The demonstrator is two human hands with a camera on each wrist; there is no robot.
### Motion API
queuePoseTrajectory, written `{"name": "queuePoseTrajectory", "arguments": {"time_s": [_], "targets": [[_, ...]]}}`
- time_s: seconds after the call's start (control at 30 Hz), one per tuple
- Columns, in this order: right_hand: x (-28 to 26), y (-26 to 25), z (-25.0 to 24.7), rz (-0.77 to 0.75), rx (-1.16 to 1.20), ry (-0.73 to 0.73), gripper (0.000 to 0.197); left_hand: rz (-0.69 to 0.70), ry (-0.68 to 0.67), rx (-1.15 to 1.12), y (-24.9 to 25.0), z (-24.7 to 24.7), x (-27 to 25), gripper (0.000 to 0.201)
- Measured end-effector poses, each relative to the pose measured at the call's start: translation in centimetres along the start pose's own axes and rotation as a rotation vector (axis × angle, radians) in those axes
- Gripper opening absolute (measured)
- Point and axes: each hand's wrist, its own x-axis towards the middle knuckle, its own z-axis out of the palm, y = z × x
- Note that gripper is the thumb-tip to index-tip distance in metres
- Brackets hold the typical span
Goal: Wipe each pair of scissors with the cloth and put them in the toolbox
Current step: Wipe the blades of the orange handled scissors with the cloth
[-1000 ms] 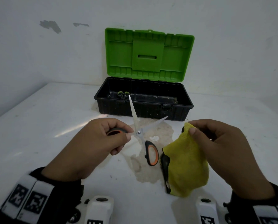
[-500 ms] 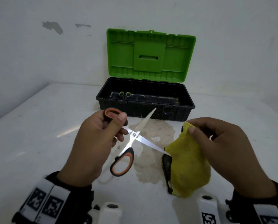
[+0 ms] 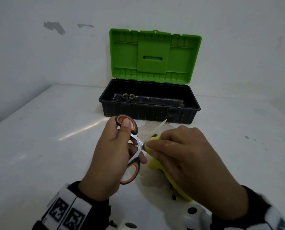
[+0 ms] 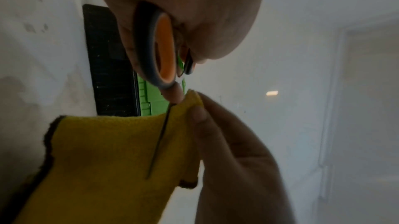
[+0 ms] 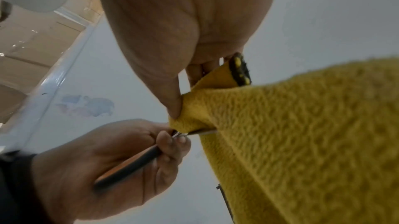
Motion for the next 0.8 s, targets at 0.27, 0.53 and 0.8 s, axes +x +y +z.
{"name": "queuePoseTrajectory", "arguments": {"time_s": [0.27,0.53,0.8], "targets": [[0.0,-0.5,1.1,0.077,-0.064,0.079,0.024,0.159,0.052,0.092,-0.2,0.4,0.0,0.025],[0.2,0.4,1.4,0.073,-0.041,0.120,0.033,0.149,0.024,0.074,-0.6,0.4,-0.1,0.028],[-0.3,0.1,1.8,0.082,-0.013,0.130,0.027,0.160,0.009,0.116,-0.7,0.1,-0.2,0.028]]}}
